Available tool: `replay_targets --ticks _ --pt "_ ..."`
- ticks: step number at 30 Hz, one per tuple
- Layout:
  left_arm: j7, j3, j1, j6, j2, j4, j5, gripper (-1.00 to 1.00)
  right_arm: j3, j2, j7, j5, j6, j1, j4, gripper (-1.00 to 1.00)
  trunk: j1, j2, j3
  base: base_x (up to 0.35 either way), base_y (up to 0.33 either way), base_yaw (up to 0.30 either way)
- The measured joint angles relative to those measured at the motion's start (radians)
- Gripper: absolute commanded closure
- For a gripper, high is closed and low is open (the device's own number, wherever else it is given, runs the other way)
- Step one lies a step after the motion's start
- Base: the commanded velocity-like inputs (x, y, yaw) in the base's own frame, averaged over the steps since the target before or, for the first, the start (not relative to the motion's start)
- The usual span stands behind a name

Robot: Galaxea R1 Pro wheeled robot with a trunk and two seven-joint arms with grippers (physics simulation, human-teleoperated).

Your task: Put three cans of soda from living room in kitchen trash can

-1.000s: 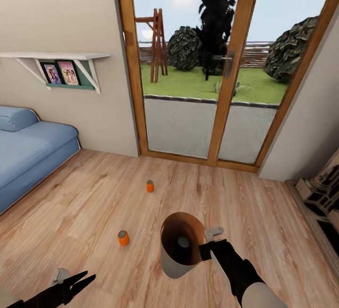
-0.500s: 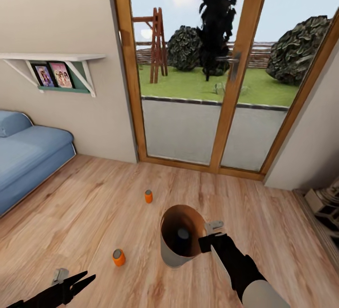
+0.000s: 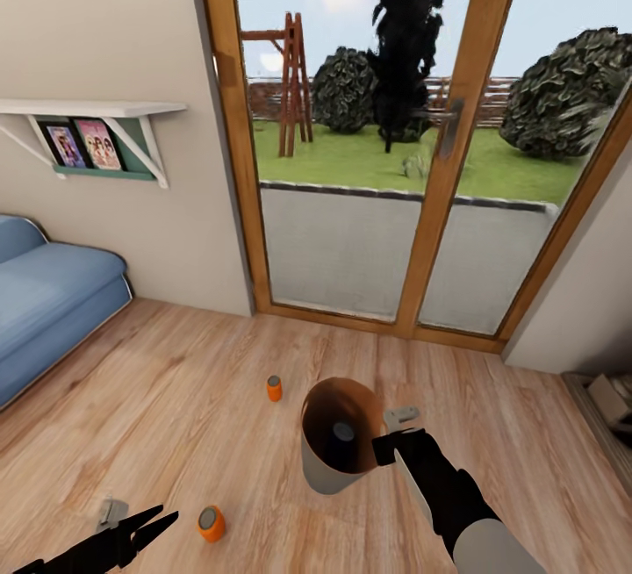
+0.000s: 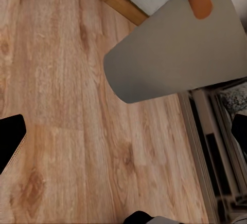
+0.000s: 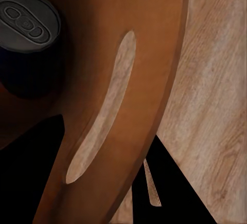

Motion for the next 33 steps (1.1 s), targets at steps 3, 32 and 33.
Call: replay_targets --ticks 3,32,33 --pt "0.001 0.000 0.000 0.000 0.000 0.000 0.000 -1.00 0.000 0.000 0.000 0.004 0.001 0.000 -0.001 1.00 0.001 0.000 0.000 0.156 0.000 0.000" --pt "0.156 0.002 0.000 -0.028 -0.005 0.000 0.003 -1.00 0.000 0.000 0.000 0.003 0.003 0.000 0.000 1.00 0.000 0.000 0.000 0.125 0.000 0.000" --pt "0.156 0.002 0.000 -0.028 -0.005 0.000 0.003 -1.00 0.000 0.000 0.000 0.000 0.002 0.000 -0.001 1.00 0.000 0.000 0.000 0.079 0.000 0.000"
